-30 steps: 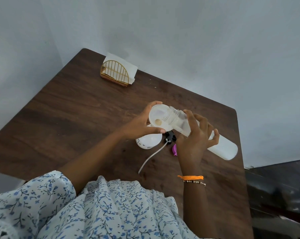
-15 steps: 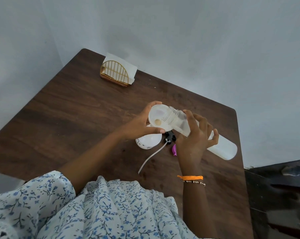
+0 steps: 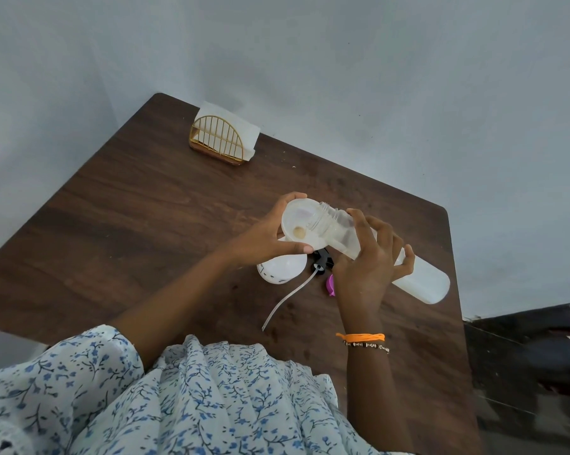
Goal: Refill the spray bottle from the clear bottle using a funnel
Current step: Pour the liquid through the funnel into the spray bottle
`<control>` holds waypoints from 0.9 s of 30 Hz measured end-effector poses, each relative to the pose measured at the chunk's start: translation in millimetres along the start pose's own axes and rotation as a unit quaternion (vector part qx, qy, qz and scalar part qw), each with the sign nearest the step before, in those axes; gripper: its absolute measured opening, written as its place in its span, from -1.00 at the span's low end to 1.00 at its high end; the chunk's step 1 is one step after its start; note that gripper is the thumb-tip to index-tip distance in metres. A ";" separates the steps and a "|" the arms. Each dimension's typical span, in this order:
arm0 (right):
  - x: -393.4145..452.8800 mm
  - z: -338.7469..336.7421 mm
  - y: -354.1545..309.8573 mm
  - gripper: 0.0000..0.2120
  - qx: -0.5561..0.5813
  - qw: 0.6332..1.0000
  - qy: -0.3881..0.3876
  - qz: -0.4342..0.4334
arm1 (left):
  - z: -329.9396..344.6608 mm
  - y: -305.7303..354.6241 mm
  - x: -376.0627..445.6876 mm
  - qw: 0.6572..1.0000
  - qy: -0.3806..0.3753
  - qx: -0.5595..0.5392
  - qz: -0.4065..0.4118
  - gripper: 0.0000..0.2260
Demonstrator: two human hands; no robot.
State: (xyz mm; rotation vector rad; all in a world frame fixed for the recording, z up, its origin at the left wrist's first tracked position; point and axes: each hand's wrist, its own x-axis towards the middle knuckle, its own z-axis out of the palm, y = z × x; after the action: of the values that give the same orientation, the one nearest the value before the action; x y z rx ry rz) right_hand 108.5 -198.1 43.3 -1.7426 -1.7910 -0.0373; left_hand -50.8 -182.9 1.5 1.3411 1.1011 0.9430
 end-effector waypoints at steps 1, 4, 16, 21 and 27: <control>0.1 -0.3 -0.1 -0.34 0.001 1.000 0.000 0.000 | 0.1 0.4 0.2 1.000 0.000 0.001 0.000 -0.25; 0.4 -0.9 -1.0 -0.34 0.000 1.000 -0.003 0.002 | -0.6 0.3 0.6 1.000 -0.001 0.001 0.001 -0.25; 2.7 -1.2 -1.9 -0.37 -0.003 1.000 -0.009 0.003 | -0.7 -1.2 3.0 1.000 -0.002 0.008 -0.002 -0.25; 2.0 -0.8 -2.6 -0.35 -0.001 1.000 -0.007 0.004 | -1.7 -3.6 2.9 1.000 0.000 0.014 -0.002 -0.25; 0.9 -0.8 -2.2 -0.34 0.000 1.000 -0.008 0.005 | -1.7 -4.4 3.5 1.000 0.007 0.021 -0.004 -0.25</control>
State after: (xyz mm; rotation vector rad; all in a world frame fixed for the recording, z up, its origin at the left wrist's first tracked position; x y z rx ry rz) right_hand 106.9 -198.0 45.2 -1.7554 -1.7931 -0.0194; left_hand -51.9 -179.3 -3.0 1.3652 1.1425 0.9292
